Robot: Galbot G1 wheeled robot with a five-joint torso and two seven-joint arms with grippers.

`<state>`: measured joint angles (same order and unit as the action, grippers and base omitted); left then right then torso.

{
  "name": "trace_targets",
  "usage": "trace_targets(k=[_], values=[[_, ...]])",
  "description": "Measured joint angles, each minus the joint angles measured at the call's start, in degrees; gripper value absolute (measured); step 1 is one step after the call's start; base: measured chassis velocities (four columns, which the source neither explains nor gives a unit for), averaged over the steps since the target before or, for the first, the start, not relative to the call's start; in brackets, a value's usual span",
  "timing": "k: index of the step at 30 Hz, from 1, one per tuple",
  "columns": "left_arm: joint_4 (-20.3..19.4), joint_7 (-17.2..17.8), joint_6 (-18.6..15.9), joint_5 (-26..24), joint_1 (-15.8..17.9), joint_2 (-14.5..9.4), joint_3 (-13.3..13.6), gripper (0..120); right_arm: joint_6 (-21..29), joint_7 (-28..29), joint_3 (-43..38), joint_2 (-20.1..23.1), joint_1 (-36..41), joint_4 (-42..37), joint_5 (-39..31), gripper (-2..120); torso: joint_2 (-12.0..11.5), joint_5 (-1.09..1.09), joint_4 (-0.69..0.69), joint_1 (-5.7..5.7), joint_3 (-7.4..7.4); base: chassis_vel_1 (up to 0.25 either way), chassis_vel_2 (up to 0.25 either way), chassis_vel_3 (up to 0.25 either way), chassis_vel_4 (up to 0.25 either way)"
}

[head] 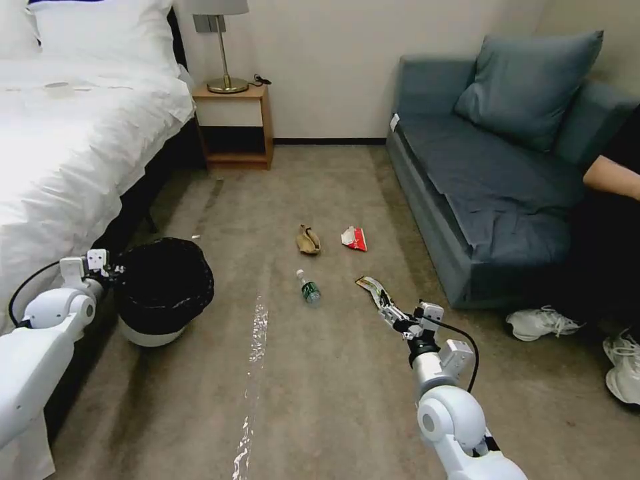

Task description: Pick up the trash bin, then pick up the garbage on the floor and place it into the trash bin.

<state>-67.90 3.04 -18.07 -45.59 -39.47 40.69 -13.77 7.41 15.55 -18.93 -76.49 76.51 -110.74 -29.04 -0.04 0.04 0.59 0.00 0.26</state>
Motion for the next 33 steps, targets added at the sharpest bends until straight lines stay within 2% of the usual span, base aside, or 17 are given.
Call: trace_targets(k=[3, 8, 12, 14, 17, 19, 20, 24, 26, 33], values=[[-1.5, 0.4, -0.1, -0.6, 0.0, -0.6, -0.1, 5, 0.4, -0.1, -0.1, 0.2, -0.1, 0.0, -0.3, 100, 0.0, 0.02, 0.0, 0.0, 0.0, 0.0, 0.0, 0.0, 0.0], [-7.7, 1.5, -0.5, -2.4, -0.6, -3.2, -0.9, 5, 1.3, -0.5, 0.0, 1.3, -0.5, -0.1, -1.8, 100, 0.0, 0.01, 0.01, 0.0, 0.0, 0.0, 0.0, 0.0, 0.0], [-10.1, 2.4, -0.9, -3.3, -0.8, -4.2, -1.6, 5, 1.3, -1.1, 0.1, 2.1, -0.7, -0.2, -2.7, 100, 0.0, 0.01, 0.0, 0.0, 0.0, 0.0, 0.0, 0.0, 0.0], [-12.6, 3.2, -1.5, -3.9, -1.0, -5.4, -2.3, 5, 1.4, -2.3, 0.3, 3.8, -0.7, -0.6, -4.6, 100, 0.0, 0.01, 0.0, 0.0, 0.0, 0.0, 0.0, 0.0, 0.0], [-14.3, 3.6, -2.3, -4.2, -1.1, -6.3, -3.0, 5, 1.2, -3.6, 0.6, 5.8, -0.3, -0.9, -5.6, 100, 0.0, 0.01, 0.0, 0.0, 0.0, 0.0, 0.0, 0.0, 0.0], [-14.4, 3.6, -2.3, -4.2, -1.1, -6.4, -3.0, 5, 1.2, -3.8, 0.7, 6.2, -0.2, -1.0, -5.8, 100, 0.0, 0.01, 0.0, 0.0, 0.0, 0.0, 0.0, 0.0, 0.0], [-15.5, 3.8, -2.7, -4.3, -1.2, -7.4, -3.0, 5, 1.1, -4.6, 0.9, 8.9, 0.1, -1.2, -6.9, 100, 0.0, 0.02, 0.01, 0.0, 0.0, 0.0, 0.0, 0.0, 0.0], [-16.3, 3.8, -2.9, -4.3, -1.2, -8.1, -2.8, 5, 1.0, -5.1, 0.9, 10.7, 0.2, -1.3, -7.9, 100, 0.0, 0.01, 0.01, 0.0, 0.0, 0.0, 0.0, 0.0, 0.0], [-17.1, 3.8, -3.0, -4.3, -1.1, -8.9, -2.4, 5, 0.9, -5.7, 1.1, 13.3, 0.3, -1.6, -10.1, 100, 0.0, 0.01, 0.01, 0.0, 0.0, 0.0, 0.0, 0.0, 0.0], [-17.7, 3.8, -3.1, -4.3, -1.2, -9.5, -2.3, 5, 0.8, -6.2, 1.4, 15.3, 0.3, -1.9, -11.7, 100, 0.0, 0.01, 0.0, 0.0, 0.0, 0.0, 0.0, 0.0, 0.0]])
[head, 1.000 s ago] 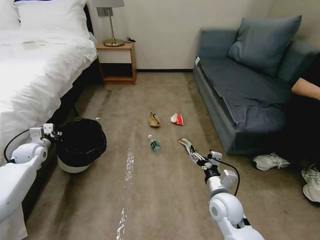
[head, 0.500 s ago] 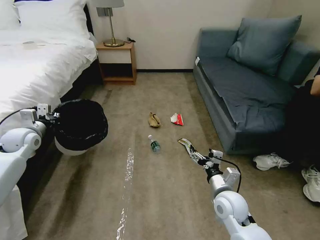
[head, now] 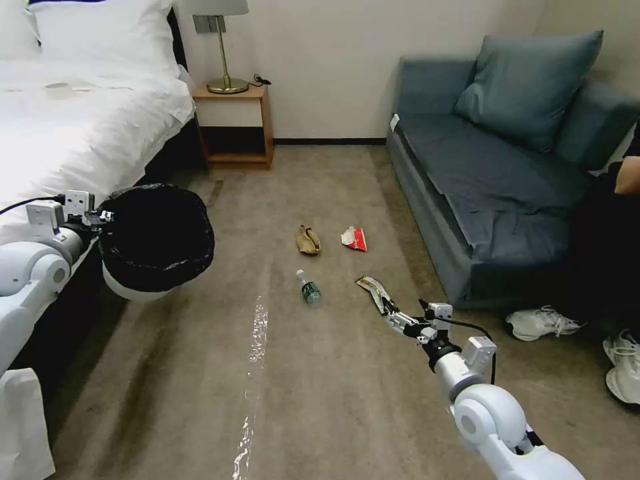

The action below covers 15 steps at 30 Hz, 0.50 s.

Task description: Pick up the trash bin, then pick up the garbage on the floor and place it into the trash bin.

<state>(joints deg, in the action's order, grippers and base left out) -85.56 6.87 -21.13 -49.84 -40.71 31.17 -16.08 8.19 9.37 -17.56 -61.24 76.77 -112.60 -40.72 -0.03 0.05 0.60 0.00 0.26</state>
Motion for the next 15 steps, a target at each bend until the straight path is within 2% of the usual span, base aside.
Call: trace_targets(k=[15], values=[[-0.8, 0.0, 0.0, -0.3, -0.3, -1.0, -0.1, 5, -0.9, -0.5, -0.1, 1.9, 0.3, 0.0, -0.4, 100, 0.0, 0.0, 0.0, 0.0, 0.0, 0.0, 0.0, 0.0, 0.0]])
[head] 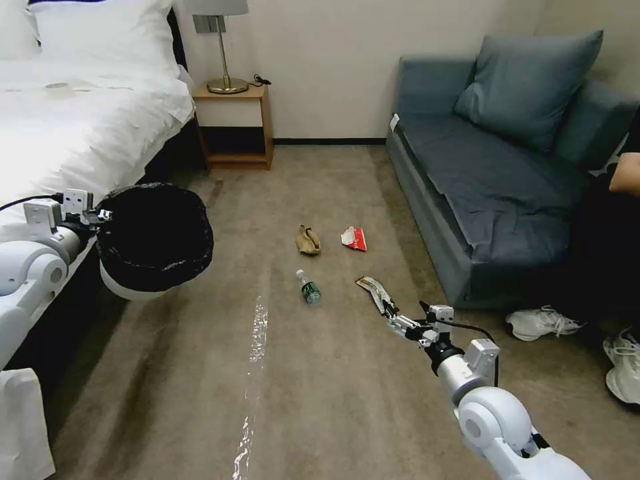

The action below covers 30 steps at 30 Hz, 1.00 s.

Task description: Pick up the trash bin, then pick up the garbage on the floor and place it into the trash bin.

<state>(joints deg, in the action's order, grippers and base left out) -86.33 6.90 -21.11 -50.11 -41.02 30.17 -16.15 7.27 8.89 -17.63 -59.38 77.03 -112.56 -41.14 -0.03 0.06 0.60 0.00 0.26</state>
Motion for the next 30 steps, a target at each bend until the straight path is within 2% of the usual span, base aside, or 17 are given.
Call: trace_targets(k=[30], values=[[0.1, -0.4, 0.4, -0.9, -0.1, -1.1, -0.9, 5, -0.3, -0.3, -0.2, 0.7, -0.2, 0.7, 0.4, 100, 0.0, 0.0, 0.0, 0.0, 0.0, 0.0, 0.0, 0.0, 0.0]])
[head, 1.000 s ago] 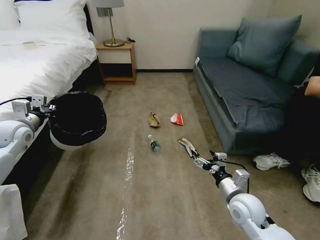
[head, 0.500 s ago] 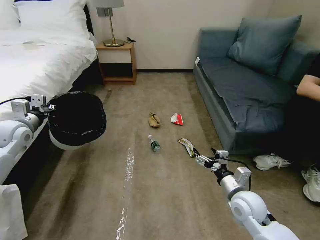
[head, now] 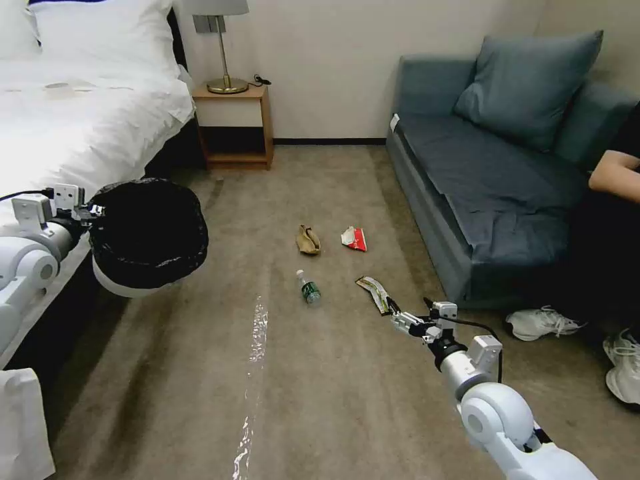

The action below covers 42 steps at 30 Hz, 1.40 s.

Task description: Pick up the trash bin, then pick up the garbage on the floor and place it into the trash bin.

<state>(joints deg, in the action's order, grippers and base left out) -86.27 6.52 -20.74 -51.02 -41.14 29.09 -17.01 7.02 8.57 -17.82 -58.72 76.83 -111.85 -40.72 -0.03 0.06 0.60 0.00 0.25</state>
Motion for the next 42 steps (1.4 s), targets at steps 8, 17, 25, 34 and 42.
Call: trace_targets(k=[8, 17, 25, 34, 42], values=[[0.0, -0.1, 0.1, 0.1, 0.0, 0.4, 0.0, 5, -0.2, -0.2, -0.2, 0.1, 0.2, 0.1, 0.3, 100, 0.0, 0.0, 0.0, 0.0, 0.0, 0.0, 0.0, 0.0, 0.0], [0.0, -0.4, 0.3, 0.2, -0.2, 0.4, 0.1, 5, -0.4, -0.5, 0.0, -0.1, 0.2, 0.5, 0.8, 100, 0.0, 0.0, 0.0, 0.0, 0.0, 0.0, 0.0, 0.0, 0.0], [0.1, -0.7, 0.5, 0.2, -0.2, 0.3, 0.0, 5, -0.7, -0.6, 0.3, -0.5, 0.0, 1.1, 1.2, 100, 0.0, 0.0, 0.0, 0.0, 0.0, 0.0, 0.0, 0.0, 0.0], [0.2, -0.9, 0.7, 0.2, -0.4, 0.3, 0.0, 5, -0.8, -0.6, 0.5, -0.8, -0.2, 1.5, 1.4, 100, 0.0, 0.0, 0.0, 0.0, 0.0, 0.0, 0.0, 0.0, 0.0], [0.3, -1.1, 0.8, 0.2, -0.4, 0.3, 0.0, 5, -0.9, -0.7, 0.7, -1.1, -0.2, 1.6, 1.7, 100, 0.0, 0.0, 0.01, 0.0, 0.0, -0.021, 0.013, 0.018, -0.015]])
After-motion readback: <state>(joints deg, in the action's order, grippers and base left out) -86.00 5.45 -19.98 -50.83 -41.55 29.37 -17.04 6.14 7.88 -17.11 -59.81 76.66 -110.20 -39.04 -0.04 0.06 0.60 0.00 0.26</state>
